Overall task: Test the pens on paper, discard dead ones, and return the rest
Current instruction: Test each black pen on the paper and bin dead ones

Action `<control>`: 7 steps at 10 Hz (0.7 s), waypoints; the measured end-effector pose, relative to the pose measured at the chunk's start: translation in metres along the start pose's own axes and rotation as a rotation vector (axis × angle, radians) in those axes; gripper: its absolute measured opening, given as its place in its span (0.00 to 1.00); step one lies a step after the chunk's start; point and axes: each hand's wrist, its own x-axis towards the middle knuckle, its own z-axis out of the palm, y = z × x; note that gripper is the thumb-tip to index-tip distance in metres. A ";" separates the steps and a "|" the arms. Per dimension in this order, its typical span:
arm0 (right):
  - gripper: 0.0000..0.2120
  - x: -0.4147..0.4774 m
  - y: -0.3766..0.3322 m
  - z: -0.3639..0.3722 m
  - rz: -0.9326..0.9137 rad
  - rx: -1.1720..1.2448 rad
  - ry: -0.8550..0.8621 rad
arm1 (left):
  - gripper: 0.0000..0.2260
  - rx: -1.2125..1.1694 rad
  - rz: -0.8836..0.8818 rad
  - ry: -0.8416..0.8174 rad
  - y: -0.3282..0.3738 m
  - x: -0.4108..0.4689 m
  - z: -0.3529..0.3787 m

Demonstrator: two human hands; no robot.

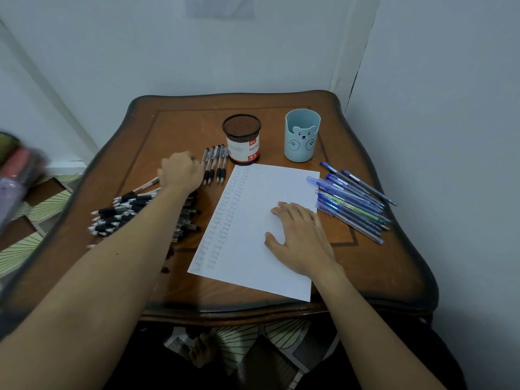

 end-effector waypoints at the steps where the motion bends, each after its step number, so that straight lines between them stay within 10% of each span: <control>1: 0.26 0.000 0.000 0.000 -0.001 -0.006 -0.003 | 0.14 0.232 -0.140 0.069 -0.013 -0.002 -0.007; 3: 0.26 0.000 0.000 -0.001 0.006 -0.009 -0.004 | 0.17 0.311 -0.344 -0.037 -0.034 -0.002 -0.012; 7: 0.26 -0.001 -0.001 -0.001 -0.002 -0.010 0.008 | 0.13 0.289 -0.199 0.096 -0.027 -0.015 -0.014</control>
